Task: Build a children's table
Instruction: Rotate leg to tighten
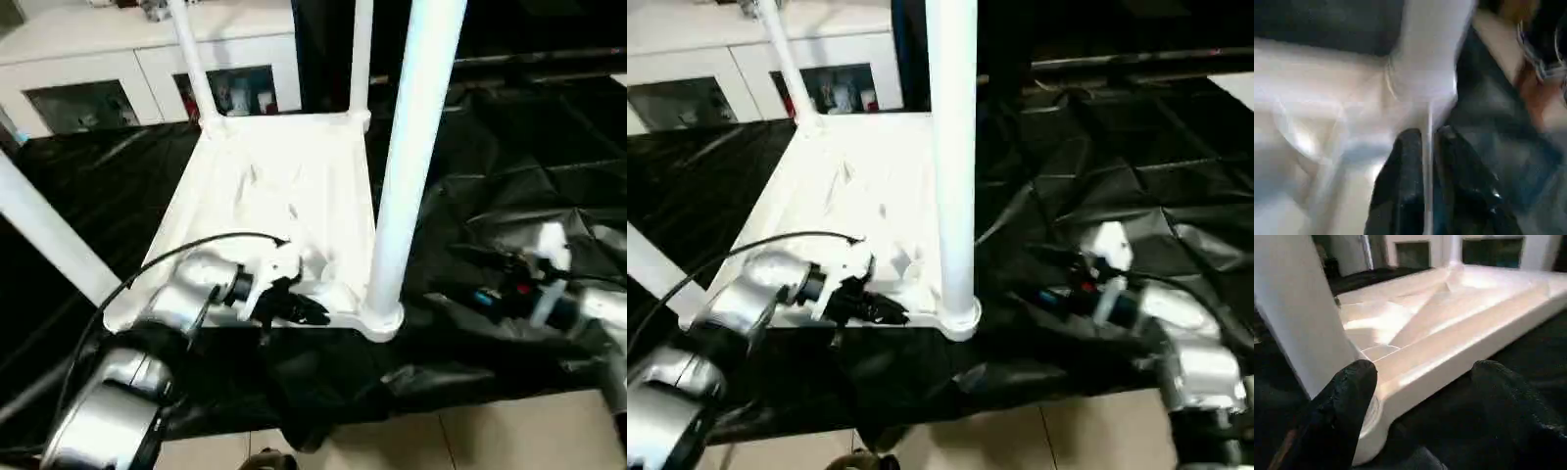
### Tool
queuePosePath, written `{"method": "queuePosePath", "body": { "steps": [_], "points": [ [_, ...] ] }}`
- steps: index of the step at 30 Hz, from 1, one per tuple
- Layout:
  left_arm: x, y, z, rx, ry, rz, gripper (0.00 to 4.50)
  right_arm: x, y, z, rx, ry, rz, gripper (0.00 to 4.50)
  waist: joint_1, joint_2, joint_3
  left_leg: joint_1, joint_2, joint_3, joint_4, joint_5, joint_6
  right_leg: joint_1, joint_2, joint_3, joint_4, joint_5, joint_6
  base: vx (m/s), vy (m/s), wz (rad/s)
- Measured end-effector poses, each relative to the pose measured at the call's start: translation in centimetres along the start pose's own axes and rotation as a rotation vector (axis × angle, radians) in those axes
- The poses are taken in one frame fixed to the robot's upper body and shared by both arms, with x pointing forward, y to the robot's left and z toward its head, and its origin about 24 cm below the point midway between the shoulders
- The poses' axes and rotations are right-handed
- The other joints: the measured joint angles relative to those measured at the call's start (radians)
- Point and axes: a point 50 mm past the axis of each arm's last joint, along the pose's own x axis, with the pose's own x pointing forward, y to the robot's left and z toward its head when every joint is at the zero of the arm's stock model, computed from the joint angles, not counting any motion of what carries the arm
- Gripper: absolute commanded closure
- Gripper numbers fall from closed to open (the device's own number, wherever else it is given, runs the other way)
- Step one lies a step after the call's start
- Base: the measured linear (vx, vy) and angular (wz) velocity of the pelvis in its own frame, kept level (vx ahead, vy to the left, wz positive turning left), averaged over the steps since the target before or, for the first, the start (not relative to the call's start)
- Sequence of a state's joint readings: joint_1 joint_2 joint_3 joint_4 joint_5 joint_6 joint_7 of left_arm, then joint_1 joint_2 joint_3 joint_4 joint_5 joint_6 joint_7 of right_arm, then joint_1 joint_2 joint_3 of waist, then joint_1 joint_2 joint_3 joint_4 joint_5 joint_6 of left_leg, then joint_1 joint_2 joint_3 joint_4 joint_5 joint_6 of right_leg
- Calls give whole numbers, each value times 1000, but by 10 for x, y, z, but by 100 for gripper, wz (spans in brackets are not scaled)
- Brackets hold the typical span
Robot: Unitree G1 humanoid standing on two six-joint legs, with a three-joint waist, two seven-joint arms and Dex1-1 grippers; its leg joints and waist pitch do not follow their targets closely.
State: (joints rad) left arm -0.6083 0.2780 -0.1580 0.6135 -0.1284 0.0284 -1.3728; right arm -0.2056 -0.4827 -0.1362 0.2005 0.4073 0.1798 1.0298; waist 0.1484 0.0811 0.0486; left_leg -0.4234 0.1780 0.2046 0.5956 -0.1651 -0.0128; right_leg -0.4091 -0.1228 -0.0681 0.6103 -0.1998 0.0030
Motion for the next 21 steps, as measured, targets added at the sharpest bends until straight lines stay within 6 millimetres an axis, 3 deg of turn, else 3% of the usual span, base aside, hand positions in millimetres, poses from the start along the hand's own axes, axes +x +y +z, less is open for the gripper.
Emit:
{"method": "queuePosePath", "body": {
  "steps": [4,6,8,10,14,16,19,21],
  "points": [
    [-16,6,34,82,-244,315,346,10,-2,-3,12,-72,-287,94,-12,-16,-1,3,0,2,0,-2,-4,1,0,3,1,0,0,0,0,0],
    [-21,5,33,64,-279,393,325,10,-3,-4,17,-85,-362,94,-18,-20,0,4,-1,2,0,-2,-4,2,0,3,0,0,1,0,0,0],
    [-31,0,21,0,-331,568,306,6,4,-3,28,-140,-452,94,-33,-26,1,5,-1,2,0,-2,-5,3,0,4,0,-1,6,0,0,0],
    [-40,0,6,-66,-333,749,299,4,9,-6,51,-160,-512,67,-40,-34,3,4,-1,1,-1,-2,-5,2,0,4,0,0,16,0,0,0],
    [-56,-11,-4,-107,-361,988,265,-1,16,-4,49,-199,-606,40,-53,-36,1,5,-1,1,-2,-2,-6,5,0,5,-4,1,20,0,0,0],
    [-55,-34,-17,-109,-325,1062,248,-8,30,-12,58,-186,-654,19,-60,-41,-2,5,-1,1,-8,-3,-6,6,1,5,-10,1,24,0,0,0],
    [-42,-52,-41,-185,-254,1099,222,-11,41,-23,89,-152,-674,4,-60,-47,0,2,1,0,-9,-2,-6,5,4,5,-14,3,30,0,0,0],
    [-36,-61,-40,-195,-280,1127,219,-15,52,-26,80,-136,-671,0,-60,-47,0,3,1,0,-10,-2,-6,8,6,7,-18,3,31,0,0,0]
  ]
}}
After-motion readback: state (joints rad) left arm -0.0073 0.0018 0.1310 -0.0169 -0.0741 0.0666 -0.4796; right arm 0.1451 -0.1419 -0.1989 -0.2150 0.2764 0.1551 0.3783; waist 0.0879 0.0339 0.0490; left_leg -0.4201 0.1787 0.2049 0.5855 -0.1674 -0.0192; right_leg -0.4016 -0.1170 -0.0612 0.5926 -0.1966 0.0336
